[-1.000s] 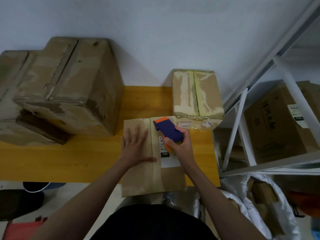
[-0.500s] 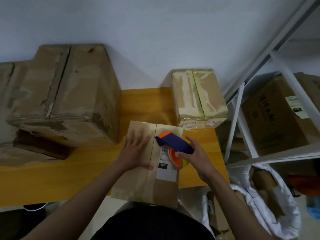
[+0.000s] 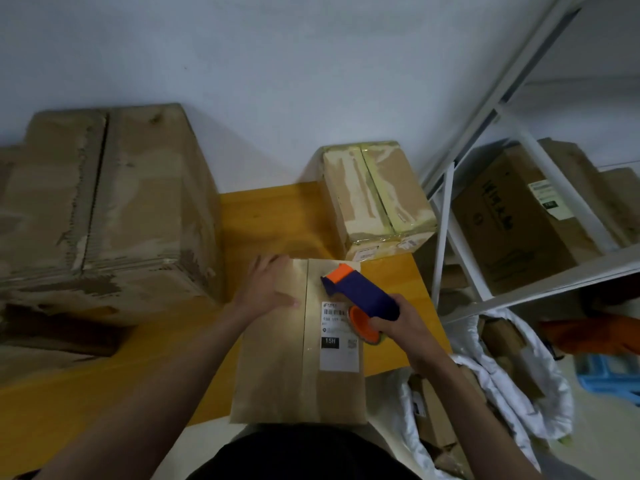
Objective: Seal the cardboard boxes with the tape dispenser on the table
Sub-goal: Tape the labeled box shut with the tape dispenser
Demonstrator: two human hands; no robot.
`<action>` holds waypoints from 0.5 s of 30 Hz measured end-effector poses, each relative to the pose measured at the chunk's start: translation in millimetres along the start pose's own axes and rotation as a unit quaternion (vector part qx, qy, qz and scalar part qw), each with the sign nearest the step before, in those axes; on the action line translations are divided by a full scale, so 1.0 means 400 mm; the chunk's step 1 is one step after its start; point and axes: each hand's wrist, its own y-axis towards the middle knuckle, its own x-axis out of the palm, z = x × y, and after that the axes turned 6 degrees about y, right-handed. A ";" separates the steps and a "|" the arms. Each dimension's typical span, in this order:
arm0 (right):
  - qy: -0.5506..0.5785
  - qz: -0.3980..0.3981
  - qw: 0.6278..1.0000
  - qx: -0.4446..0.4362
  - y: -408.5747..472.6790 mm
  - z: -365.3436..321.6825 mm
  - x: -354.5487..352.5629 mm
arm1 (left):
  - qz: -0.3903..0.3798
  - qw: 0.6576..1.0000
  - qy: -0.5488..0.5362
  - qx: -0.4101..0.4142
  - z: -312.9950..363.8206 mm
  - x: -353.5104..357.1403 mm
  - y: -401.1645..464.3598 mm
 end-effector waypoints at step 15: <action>-0.146 -0.022 0.976 -0.162 -0.004 -0.073 0.062 | 0.029 0.917 -0.396 -0.036 0.110 -0.145 -0.060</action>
